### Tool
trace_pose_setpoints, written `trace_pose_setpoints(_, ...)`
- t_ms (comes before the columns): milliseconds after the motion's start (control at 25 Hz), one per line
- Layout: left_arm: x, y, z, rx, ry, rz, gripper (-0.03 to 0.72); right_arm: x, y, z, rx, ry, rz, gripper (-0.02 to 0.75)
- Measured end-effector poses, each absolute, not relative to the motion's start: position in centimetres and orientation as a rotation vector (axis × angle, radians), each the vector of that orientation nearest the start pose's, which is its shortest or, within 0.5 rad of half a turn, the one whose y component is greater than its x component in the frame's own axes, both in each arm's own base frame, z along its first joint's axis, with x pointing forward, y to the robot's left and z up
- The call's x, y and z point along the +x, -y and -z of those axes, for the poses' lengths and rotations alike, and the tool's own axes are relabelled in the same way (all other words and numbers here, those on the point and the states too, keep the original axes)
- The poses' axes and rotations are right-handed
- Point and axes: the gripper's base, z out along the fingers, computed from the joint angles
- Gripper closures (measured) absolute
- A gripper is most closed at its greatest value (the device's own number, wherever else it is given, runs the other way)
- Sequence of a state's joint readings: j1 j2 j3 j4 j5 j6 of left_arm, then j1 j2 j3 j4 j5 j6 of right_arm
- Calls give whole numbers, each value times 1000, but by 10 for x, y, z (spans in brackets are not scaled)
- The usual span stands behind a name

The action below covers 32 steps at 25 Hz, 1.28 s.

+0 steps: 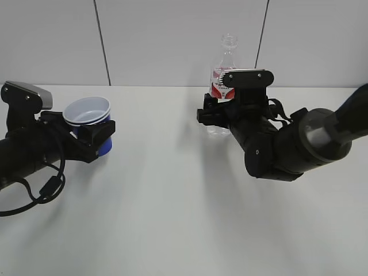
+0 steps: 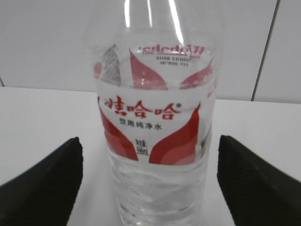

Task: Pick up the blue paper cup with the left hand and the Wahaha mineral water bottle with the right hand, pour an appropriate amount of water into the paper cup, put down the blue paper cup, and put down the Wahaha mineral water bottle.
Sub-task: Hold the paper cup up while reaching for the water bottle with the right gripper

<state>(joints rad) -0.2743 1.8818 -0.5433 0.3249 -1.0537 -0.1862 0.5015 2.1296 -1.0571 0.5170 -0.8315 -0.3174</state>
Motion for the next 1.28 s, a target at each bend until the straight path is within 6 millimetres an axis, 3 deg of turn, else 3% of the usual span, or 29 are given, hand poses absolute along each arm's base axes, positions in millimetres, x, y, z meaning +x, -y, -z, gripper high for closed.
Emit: trace_pose_setpoints(1280, 290, 108, -130, 428, -1755, 463, 148, 441, -185, -99, -76, -1731, -55, 90)
